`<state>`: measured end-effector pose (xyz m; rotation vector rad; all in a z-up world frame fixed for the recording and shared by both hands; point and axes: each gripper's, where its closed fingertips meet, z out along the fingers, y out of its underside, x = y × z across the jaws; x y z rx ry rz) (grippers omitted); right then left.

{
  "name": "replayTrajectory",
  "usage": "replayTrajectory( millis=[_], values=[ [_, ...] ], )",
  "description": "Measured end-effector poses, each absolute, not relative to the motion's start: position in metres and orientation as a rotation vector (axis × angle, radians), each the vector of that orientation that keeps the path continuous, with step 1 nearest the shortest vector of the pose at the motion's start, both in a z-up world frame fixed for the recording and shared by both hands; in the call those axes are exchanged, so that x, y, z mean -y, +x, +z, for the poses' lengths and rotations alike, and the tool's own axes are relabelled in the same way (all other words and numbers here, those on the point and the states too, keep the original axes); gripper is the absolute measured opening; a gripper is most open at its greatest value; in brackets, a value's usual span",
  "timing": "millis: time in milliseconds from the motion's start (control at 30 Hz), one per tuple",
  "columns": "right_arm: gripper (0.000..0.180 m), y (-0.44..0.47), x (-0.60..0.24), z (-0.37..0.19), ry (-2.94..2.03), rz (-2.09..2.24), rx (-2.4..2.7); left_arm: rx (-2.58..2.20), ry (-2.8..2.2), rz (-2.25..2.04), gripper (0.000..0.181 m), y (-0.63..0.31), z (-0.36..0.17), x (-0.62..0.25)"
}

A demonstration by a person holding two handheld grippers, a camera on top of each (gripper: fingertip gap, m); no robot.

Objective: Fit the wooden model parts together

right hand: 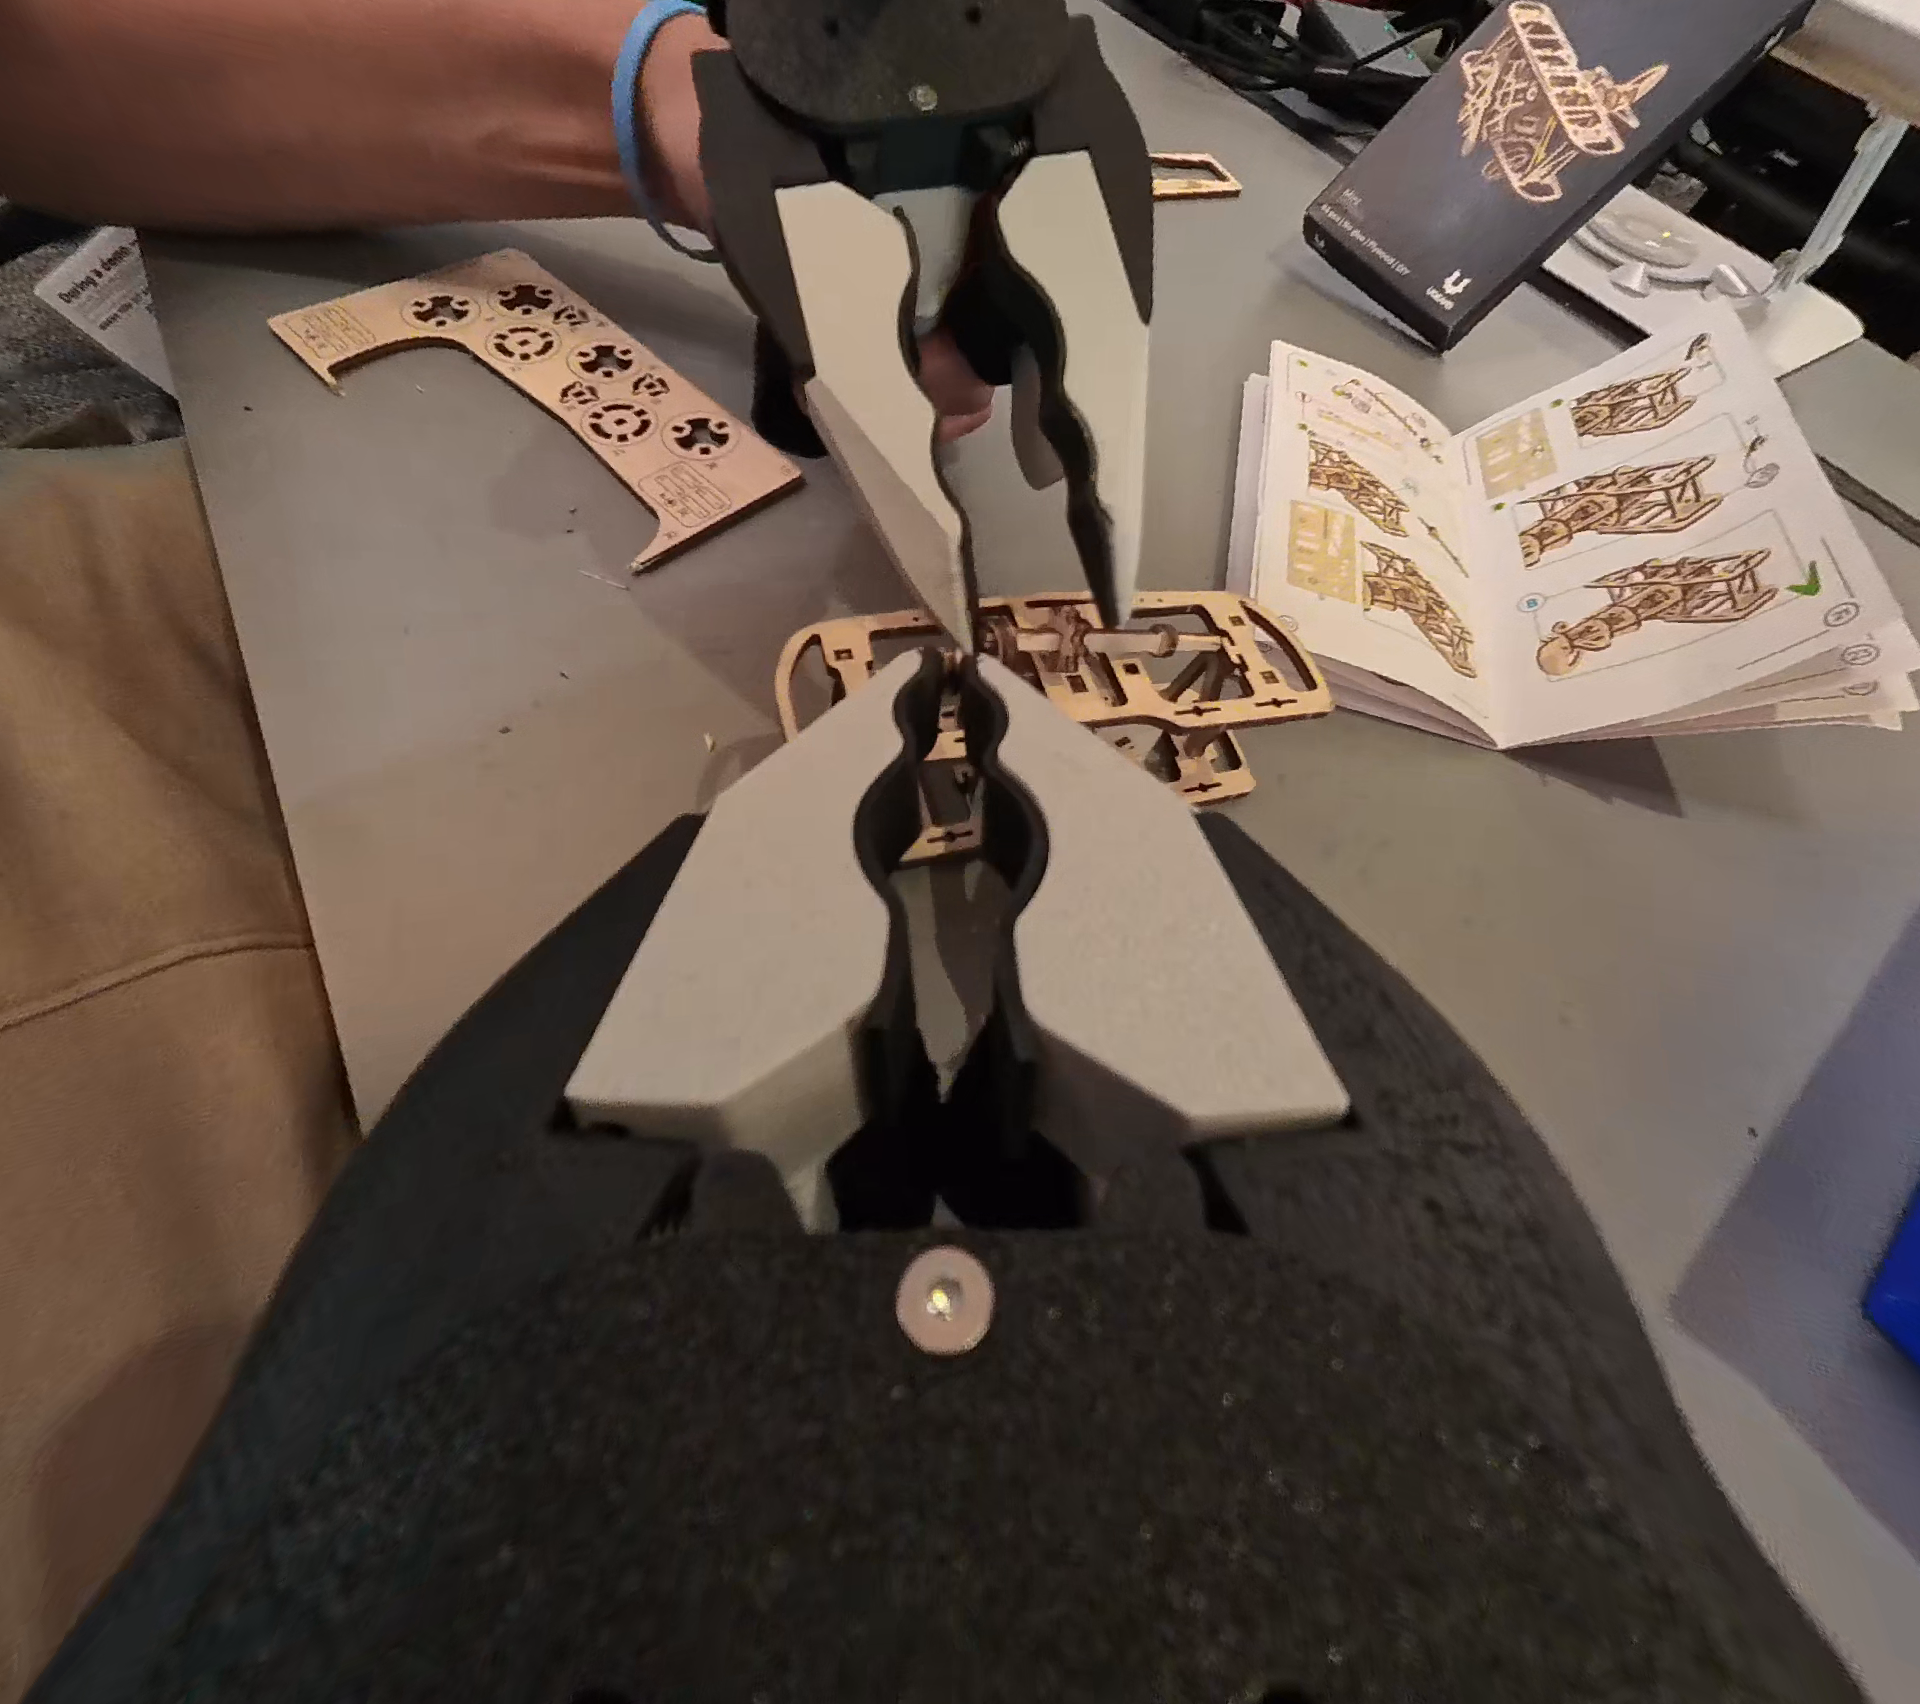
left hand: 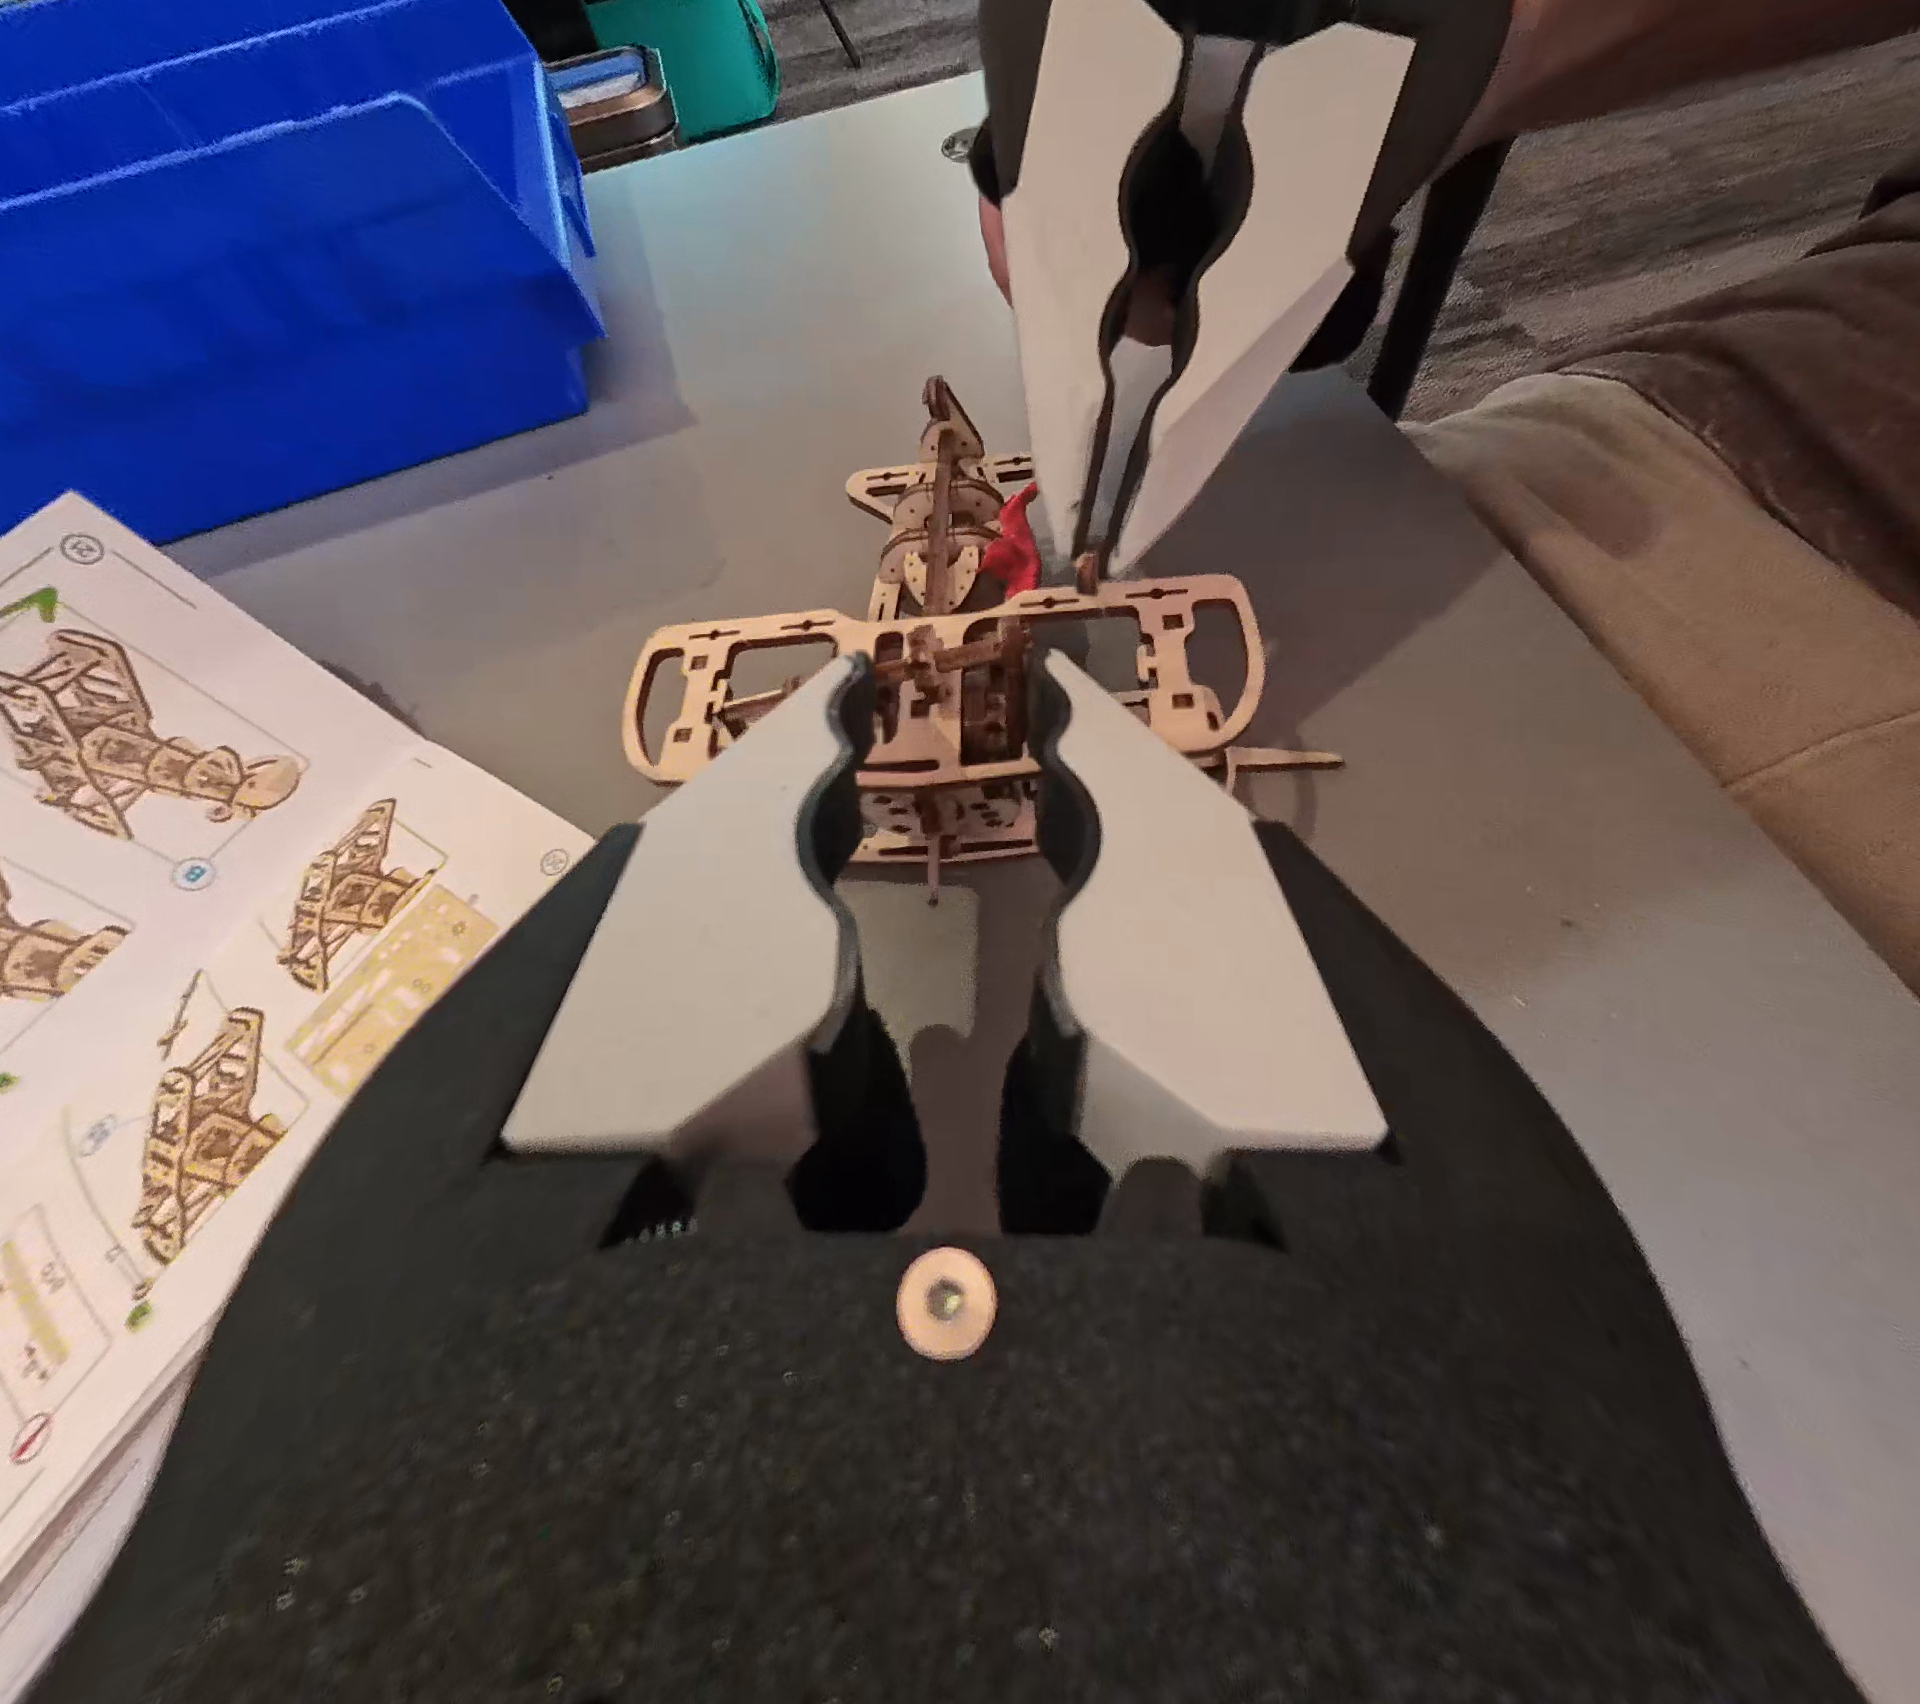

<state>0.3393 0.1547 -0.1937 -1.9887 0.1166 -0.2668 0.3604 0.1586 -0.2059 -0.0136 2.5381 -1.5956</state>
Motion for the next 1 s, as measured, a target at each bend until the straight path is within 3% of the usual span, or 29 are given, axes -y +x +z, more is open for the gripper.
replayTrajectory(
  millis=[1000],
  values=[
    [0.002, 0.330, -0.161, -0.203, -2.151, -0.325, 0.053, -2.499, 0.023, -1.582, 0.005, 0.345, -0.205, -0.155]
  ],
)
